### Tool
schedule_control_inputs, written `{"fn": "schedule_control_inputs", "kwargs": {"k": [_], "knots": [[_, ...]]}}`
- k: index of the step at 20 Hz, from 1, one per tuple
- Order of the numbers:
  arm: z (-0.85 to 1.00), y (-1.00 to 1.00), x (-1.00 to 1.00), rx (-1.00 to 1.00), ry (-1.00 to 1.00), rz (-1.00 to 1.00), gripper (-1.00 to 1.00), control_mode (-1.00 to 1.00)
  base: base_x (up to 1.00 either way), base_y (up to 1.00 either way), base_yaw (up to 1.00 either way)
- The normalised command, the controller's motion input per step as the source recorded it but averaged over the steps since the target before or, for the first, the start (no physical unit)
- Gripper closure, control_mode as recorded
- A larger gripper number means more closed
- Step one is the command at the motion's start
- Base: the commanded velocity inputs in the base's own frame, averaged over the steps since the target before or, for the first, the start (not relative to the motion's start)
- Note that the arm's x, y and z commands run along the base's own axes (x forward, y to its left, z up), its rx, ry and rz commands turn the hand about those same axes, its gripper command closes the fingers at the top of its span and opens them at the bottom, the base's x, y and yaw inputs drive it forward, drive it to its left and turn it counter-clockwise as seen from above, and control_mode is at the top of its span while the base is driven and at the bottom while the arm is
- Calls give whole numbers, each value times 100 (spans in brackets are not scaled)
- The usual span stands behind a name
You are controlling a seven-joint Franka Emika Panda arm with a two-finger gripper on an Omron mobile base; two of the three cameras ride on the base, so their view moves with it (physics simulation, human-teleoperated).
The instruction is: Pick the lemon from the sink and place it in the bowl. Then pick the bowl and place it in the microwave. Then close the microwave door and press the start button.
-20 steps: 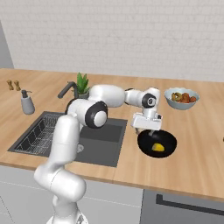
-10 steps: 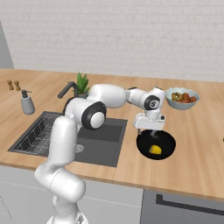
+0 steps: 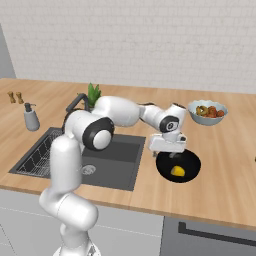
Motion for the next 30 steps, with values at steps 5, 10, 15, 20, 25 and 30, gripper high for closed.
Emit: {"fn": "schedule_control_inputs", "kwargs": {"k": [5,10,15,20,25,30], "knots": [[-4,10,0,-4,0,-13,-100,-100,0,0,0],[-19,1,0,-2,0,-11,-100,-100,0,0,0],[-23,0,0,-1,0,-7,-100,-100,0,0,0],[-16,0,4,0,0,-6,-100,-100,0,0,0],[-21,0,1,0,0,-5,-100,-100,0,0,0],[-11,0,0,0,0,-3,100,-100,0,0,0]]}}
